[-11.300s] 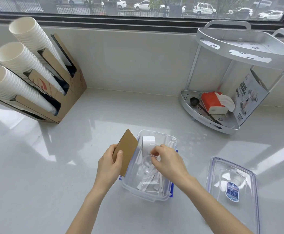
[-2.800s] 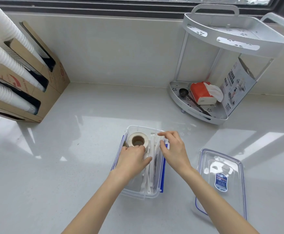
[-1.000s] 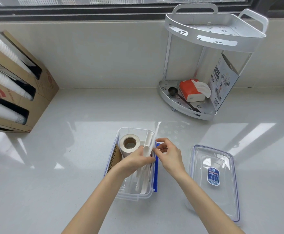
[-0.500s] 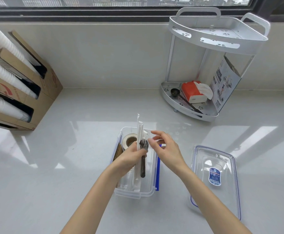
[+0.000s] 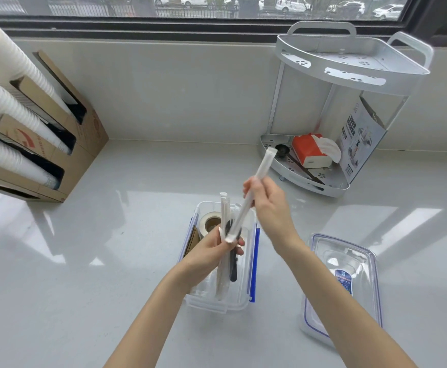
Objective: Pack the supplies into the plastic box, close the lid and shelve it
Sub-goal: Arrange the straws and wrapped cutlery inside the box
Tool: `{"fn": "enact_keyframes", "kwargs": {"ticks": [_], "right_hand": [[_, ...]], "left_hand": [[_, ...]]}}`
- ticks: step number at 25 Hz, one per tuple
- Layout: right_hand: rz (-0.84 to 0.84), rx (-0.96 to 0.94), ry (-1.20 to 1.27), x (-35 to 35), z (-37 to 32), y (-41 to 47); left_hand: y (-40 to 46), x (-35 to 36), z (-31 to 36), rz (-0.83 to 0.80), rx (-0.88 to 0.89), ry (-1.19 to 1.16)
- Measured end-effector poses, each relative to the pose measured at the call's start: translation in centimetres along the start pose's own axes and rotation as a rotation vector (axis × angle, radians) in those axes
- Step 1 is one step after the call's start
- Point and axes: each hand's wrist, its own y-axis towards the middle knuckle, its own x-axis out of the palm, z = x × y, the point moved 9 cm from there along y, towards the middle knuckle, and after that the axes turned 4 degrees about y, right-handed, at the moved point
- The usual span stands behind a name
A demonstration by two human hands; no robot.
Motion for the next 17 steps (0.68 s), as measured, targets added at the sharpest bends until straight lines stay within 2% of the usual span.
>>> {"fn": "enact_keyframes", "kwargs": {"ticks": [3,5,8,11,17], "right_hand": [[0.107,0.007,0.210,-2.1,-0.4,0.5],[0.095,0.051,0.175,-2.1,0.6,0.4],[-0.053,0.205,0.036,0.2,3.3,-0.3],[-0.229,0.361,0.010,2.7,5.5,-1.5],[-0.549,0.531,0.268,5.5,5.5,-3.4]], "left_hand": [[-0.4,-0.7,0.2,0.031,0.024,-0.183],[-0.6,-1.1,0.4,0.027,0.020,-0.288],[-0.9,-0.5,1.2,-0.020,0.008,-0.357],[-1.5,0.4,2.0,-0.035,-0.018,-0.403],[-2.3,1.7,2.7,-0.133,0.003,-0.286]]}}
